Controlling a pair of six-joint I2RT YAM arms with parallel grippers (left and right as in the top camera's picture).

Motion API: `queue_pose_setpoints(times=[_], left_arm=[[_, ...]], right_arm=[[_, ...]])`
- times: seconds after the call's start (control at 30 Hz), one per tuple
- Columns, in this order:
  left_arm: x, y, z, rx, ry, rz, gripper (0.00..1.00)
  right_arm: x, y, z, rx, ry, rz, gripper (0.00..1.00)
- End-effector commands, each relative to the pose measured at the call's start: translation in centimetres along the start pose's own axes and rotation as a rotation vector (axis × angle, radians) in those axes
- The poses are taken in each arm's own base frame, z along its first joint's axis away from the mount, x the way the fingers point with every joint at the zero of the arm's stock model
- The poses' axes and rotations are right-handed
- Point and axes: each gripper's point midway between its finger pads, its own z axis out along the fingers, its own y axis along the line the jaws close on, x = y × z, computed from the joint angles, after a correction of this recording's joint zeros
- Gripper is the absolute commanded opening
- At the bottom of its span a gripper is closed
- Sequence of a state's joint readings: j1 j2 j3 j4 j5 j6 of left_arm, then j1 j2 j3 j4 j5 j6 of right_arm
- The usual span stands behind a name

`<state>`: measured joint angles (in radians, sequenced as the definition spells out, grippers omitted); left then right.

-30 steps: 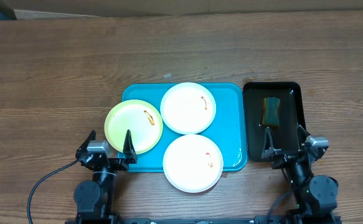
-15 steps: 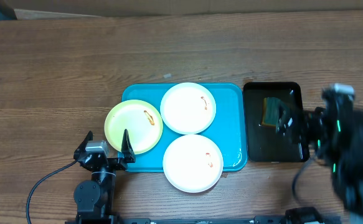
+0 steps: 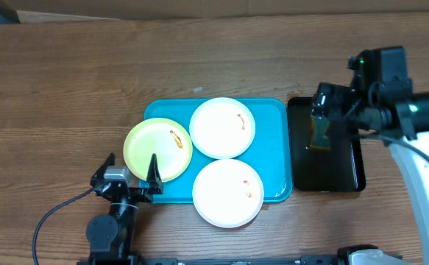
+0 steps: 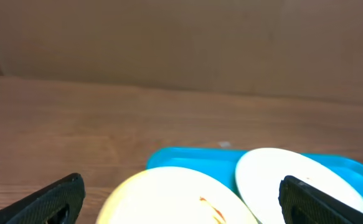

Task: Clean dirty plates on tray and stack at the side
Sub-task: 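Raise the right gripper and move it over the sponge in the black tray, then move the left gripper to the top white plate's left rim and pinch it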

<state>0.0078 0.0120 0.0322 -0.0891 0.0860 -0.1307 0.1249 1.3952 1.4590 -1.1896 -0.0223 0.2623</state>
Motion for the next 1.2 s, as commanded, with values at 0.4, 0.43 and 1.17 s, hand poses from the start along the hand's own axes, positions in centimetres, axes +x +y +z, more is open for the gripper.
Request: queue_pose_setpoints(times=[0.4,0.43,1.17], left_arm=[[-9.3,-7.5,3.8,0.310,0.652,-0.146,1.00],[-9.6,-7.7,4.9,0.318,0.696,-0.170,1.00],[5.5,-9.3,16.4,0.063,1.090,-0.097,0.42]], right_arm=[[0.4,-0.6,5.7,0.061,0.150,0.009,0.96],[0.6,-0.9,6.0,0.075,0.158,0.009,0.96],[3.0,-3.8,14.6,0.165,0.134,0.000,0.95]])
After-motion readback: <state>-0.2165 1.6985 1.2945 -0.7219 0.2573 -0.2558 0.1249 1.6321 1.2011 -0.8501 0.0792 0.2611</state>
